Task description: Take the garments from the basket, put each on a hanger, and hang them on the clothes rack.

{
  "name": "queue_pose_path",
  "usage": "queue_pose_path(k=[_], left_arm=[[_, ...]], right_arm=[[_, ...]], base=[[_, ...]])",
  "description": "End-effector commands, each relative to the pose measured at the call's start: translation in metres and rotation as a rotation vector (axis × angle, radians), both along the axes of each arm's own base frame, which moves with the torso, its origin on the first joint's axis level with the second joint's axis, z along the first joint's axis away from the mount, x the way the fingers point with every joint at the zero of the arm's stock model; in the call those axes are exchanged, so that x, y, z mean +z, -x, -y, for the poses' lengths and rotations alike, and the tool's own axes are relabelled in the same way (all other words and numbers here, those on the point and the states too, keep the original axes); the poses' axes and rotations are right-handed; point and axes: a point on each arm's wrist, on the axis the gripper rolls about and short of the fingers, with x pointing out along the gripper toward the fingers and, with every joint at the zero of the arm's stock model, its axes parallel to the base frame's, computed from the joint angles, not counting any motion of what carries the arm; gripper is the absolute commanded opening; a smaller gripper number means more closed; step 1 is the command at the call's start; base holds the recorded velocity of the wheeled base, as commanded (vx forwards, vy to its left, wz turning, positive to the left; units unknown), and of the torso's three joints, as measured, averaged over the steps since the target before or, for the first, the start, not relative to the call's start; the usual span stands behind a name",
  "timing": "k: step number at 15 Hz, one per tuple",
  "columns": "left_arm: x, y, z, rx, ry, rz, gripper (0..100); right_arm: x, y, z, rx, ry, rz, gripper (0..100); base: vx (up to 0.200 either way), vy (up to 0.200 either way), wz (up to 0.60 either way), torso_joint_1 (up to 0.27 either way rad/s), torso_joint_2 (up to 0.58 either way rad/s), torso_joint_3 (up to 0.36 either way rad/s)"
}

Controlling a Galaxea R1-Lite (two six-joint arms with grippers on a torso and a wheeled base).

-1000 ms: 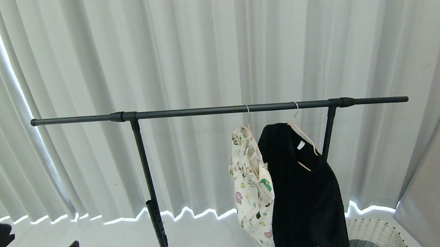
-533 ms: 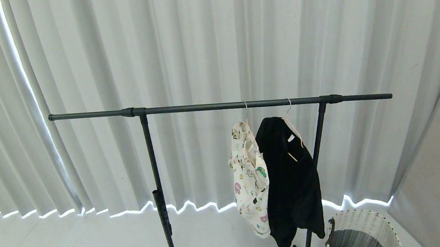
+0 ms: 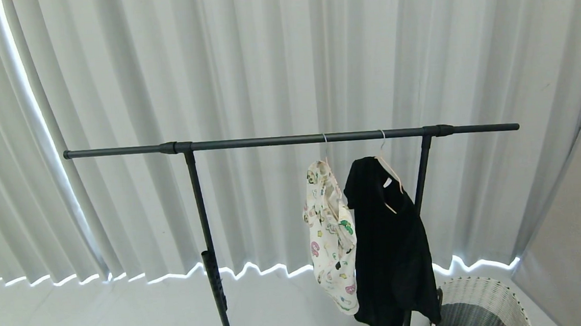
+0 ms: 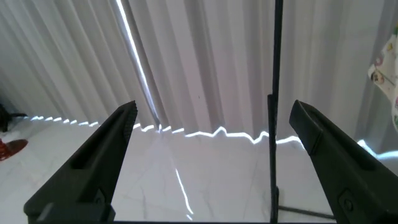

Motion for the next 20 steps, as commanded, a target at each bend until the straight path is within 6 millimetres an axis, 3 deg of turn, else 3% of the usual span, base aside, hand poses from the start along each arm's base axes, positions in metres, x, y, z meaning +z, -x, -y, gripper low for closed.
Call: queue_pose_path(k=[1,5,8,10,14,16,19,20], left_arm=[[-0.0007,0.0022,0.0,0.001,0.003,0.028,100],[-0.0007,0.0021,0.0006,-0.028,0.028,0.036,100],[-0.0039,0.0003,0.0064,-0.29,0.191,0.04,100],[-0.0067,0.0005,0.0092,-0.411,0.175,-0.001,100],[-0.0074,0.0006,0.0091,-0.405,0.249,-0.004,100],[-0.0074,0.0006,0.0091,-0.405,0.246,-0.004,100],[-0.0074,0.0006,0.0091,-0.405,0.246,-0.004,100],[-0.0074,0.0006,0.0091,-0.405,0.244,-0.004,100]], right_arm=[[-0.0045,0.0,0.0,-0.004,-0.004,-0.003,100],[-0.0083,-0.0031,-0.0001,0.012,-0.061,0.045,100],[-0.0112,-0.0071,-0.0064,0.307,-0.139,0.098,100],[-0.0117,-0.0071,-0.007,0.345,-0.158,0.093,100],[-0.0117,-0.007,-0.0068,0.36,-0.171,0.094,100],[-0.0119,-0.0051,-0.0045,0.511,-0.169,0.097,100],[-0.0119,-0.006,-0.0043,0.509,-0.177,0.086,100],[-0.0125,-0.0035,-0.004,0.431,-0.173,0.126,100]], base=[[0.0,0.0,0.0,0.0,0.0,0.0],[0.0,0.0,0.0,0.0,0.0,0.0],[0.0,0.0,0.0,0.0,0.0,0.0],[0.0,0.0,0.0,0.0,0.0,0.0],[0.0,0.0,0.0,0.0,0.0,0.0],[0.0,0.0,0.0,0.0,0.0,0.0],[0.0,0.0,0.0,0.0,0.0,0.0],[0.0,0.0,0.0,0.0,0.0,0.0]])
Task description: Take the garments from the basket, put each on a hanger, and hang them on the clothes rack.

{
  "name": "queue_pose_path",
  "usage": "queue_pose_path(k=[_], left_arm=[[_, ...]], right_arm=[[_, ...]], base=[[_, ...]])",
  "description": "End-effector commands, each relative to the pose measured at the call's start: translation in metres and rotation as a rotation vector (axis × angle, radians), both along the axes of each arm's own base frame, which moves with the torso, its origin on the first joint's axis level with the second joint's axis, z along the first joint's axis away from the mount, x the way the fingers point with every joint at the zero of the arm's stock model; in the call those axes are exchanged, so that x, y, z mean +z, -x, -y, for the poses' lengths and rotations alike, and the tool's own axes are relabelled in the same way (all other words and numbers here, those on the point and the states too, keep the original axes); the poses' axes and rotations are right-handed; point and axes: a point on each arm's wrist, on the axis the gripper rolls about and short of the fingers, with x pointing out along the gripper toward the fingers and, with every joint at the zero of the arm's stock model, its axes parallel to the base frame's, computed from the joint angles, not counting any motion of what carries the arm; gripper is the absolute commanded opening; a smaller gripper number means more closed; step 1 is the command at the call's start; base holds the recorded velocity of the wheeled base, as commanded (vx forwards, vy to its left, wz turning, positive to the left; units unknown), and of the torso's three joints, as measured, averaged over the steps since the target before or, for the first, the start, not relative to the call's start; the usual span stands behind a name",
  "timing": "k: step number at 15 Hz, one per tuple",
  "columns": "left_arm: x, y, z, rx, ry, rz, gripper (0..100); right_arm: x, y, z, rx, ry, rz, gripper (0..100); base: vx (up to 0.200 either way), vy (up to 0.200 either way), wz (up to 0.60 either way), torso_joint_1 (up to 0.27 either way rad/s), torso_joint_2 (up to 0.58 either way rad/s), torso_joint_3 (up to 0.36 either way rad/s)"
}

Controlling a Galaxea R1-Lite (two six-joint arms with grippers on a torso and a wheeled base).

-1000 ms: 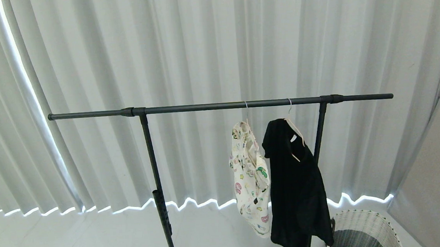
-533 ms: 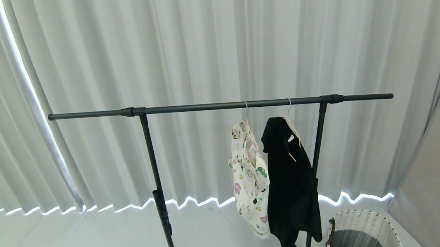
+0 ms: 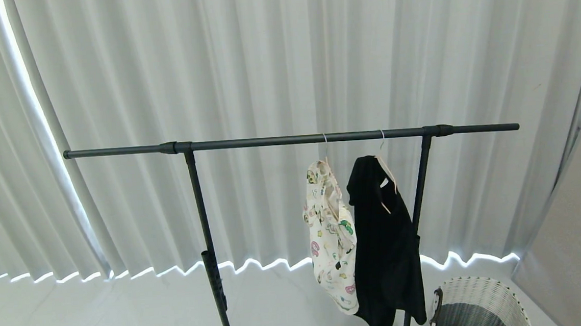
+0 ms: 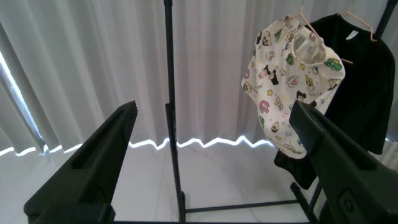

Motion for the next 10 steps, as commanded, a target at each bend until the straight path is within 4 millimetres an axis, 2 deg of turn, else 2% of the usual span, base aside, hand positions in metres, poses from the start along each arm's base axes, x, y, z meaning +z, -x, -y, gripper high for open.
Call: queue_pose_path(k=[1,10], left_arm=[[-0.0001,0.0,0.0,0.0,-0.001,0.0,100],[-0.0001,0.0,0.0,0.0,-0.001,0.0,100]], right_arm=[[-0.0011,0.0053,-0.0001,-0.072,-0.009,0.069,100],[-0.001,0.006,0.0003,-0.098,-0.029,0.079,100]], base=[[0.0,0.0,0.0,0.0,0.0,0.0],[0.0,0.0,0.0,0.0,0.0,0.0]])
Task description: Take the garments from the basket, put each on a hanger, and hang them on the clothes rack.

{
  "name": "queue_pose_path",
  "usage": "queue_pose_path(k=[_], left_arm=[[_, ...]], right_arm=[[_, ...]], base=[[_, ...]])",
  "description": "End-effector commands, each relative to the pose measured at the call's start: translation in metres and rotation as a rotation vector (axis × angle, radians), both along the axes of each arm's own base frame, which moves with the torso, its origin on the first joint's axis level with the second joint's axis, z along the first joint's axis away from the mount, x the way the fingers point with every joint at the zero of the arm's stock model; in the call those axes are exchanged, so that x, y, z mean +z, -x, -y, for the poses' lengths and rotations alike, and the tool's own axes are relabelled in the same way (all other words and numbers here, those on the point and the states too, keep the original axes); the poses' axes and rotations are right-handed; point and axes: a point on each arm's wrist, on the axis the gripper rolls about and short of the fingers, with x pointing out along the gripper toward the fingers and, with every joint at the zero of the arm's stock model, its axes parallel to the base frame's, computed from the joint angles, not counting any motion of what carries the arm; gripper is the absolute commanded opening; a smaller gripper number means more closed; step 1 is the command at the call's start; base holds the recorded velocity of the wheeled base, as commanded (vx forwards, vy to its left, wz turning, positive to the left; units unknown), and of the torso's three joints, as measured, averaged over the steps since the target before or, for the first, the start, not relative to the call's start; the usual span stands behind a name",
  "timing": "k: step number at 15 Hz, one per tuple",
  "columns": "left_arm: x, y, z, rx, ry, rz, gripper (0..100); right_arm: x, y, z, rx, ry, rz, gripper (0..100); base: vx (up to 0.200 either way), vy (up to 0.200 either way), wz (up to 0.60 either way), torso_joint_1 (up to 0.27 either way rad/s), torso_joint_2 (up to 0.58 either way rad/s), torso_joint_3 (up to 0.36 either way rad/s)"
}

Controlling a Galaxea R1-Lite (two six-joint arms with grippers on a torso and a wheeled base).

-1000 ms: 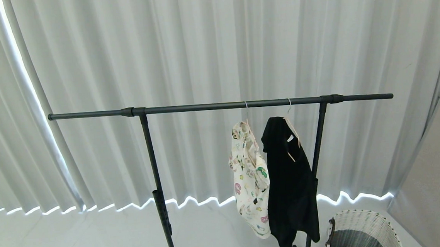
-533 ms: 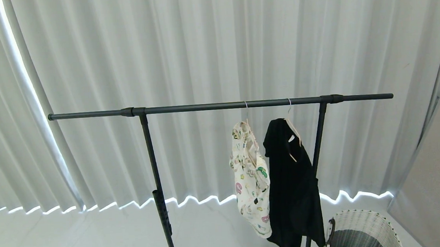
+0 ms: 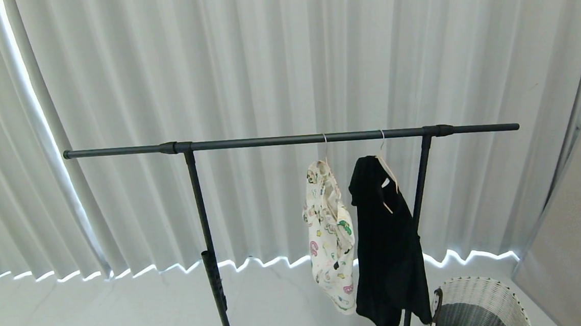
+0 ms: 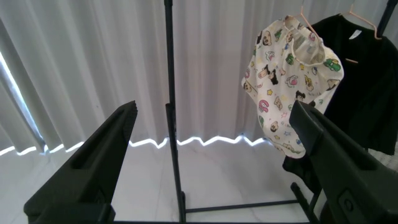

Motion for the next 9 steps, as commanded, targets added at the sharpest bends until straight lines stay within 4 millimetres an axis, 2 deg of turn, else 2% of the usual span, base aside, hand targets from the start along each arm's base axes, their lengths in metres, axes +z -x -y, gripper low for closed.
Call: queue_pose_path(k=[1,9], left_arm=[[-0.0001,0.0,0.0,0.0,0.002,0.0,100],[-0.0001,0.0,0.0,0.0,0.0,0.0,100]], right_arm=[[-0.0001,0.0002,0.0,0.001,0.001,0.002,100],[-0.0001,0.0002,0.0,0.001,0.001,0.002,100]], base=[[0.0,0.0,0.0,0.0,0.0,0.0],[0.0,0.0,0.0,0.0,0.0,0.0]])
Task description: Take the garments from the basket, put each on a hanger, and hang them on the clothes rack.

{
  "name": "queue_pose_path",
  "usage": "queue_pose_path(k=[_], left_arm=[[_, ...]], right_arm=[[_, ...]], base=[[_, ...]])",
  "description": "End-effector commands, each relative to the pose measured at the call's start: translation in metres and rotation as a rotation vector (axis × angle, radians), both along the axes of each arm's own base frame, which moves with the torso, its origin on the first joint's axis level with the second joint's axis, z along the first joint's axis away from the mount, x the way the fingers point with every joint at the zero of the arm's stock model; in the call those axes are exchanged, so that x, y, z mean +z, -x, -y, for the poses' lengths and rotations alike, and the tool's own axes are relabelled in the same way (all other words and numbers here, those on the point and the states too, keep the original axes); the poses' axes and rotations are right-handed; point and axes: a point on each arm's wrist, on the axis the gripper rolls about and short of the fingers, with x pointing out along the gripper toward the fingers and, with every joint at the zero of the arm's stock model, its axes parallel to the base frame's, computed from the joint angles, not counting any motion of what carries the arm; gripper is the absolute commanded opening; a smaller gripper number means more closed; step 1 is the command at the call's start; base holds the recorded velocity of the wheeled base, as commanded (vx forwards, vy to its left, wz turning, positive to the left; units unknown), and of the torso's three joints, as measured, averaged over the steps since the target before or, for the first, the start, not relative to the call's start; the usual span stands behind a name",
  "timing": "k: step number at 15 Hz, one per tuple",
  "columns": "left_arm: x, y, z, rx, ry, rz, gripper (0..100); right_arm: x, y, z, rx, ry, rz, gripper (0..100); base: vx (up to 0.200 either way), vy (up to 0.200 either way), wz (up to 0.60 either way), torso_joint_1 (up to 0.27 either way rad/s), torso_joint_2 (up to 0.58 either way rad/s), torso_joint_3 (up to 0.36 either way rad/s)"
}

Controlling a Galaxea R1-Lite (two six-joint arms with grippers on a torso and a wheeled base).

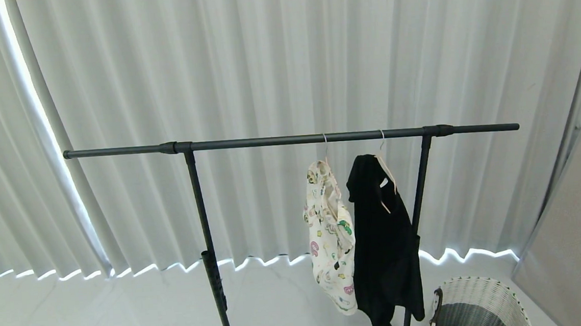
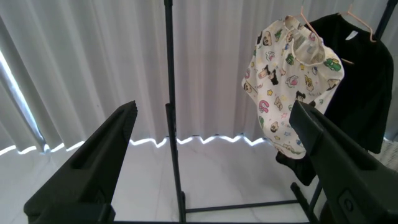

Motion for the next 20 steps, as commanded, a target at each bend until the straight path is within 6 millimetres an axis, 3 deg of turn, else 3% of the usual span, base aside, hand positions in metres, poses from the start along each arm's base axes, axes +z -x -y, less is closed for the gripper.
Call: queue_pose_path(k=[1,20], left_arm=[[-0.0001,0.0,0.0,0.0,-0.001,0.0,100],[-0.0001,0.0,0.0,0.0,-0.001,0.0,100]], right_arm=[[0.0,0.0001,0.0,0.001,0.001,0.002,100],[-0.0039,0.0,0.0,-0.002,0.042,-0.034,100]], base=[[0.0,0.0,0.0,0.0,0.0,0.0],[0.0,0.0,0.0,0.0,0.0,0.0]])
